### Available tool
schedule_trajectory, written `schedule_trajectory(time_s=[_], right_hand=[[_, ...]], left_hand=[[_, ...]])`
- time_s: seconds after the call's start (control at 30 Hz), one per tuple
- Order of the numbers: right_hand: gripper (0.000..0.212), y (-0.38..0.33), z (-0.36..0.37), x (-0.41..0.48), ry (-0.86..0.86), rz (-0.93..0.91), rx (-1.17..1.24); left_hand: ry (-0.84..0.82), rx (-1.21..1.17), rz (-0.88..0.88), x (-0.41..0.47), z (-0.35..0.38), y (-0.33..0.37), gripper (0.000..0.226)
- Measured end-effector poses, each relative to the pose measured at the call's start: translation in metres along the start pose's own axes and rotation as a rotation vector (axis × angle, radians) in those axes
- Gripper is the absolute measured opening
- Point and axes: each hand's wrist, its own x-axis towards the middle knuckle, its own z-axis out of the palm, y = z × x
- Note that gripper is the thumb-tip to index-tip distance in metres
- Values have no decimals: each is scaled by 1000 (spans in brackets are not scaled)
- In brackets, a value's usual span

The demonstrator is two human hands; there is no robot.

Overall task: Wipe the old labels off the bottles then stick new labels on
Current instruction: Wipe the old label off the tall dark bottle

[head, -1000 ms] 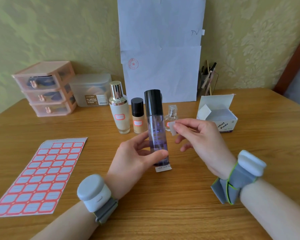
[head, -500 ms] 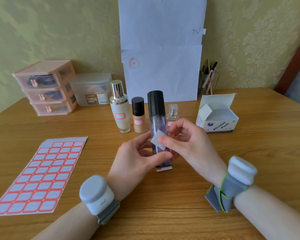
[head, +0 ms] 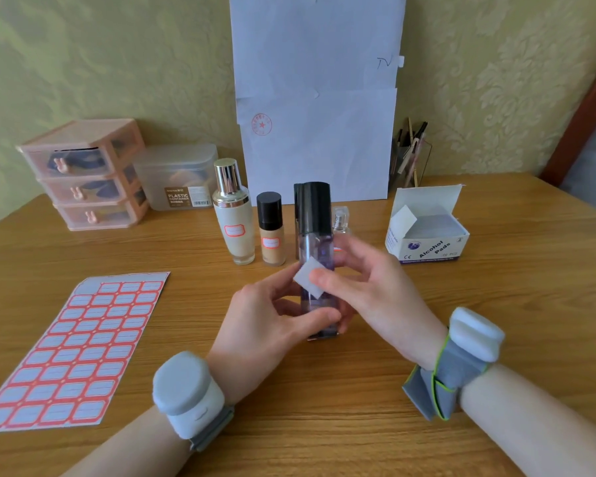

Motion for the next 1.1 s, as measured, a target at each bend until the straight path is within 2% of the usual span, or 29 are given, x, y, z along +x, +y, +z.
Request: schedule_trajectory(time_s=[0.13, 0.23, 0.33, 0.4, 0.47, 0.57, 0.67, 0.8, 0.93, 1.1], right_hand=[[22, 0, -1, -2, 49, -41, -7], [22, -2, -1, -2, -3, -35, 22], [38, -3, -3, -1, -85, 0, 40], [41, -2, -3, 0, -76, 0, 22], [34, -2, -1, -1, -17, -23, -14], [29, -3, 0, -2, 35, -35, -27], [26, -6, -2, -2, -8, -33, -20], [19, -10, -4, -3, -113, -2, 73], [36, -12, -8, -3, -185, 7, 80], [52, -10, -10, -1, -185, 13, 83]], left_hand=[[-29, 37, 34, -1, 0, 3, 58], [-15, -30, -9, 0, 0, 3, 58], [2, -75, -33, 1, -2, 3, 58], [-13, -39, -12, 0, -1, 2, 55], [-26, 3, 25, -2, 1, 2, 49], [-38, 11, 49, -2, 2, 2, 54], [-38, -10, 62, -1, 0, 1, 54], [-57, -164, -25, 0, -2, 3, 47], [-65, -293, -54, 0, -4, 9, 36], [-53, -278, -36, 0, -4, 9, 45]])
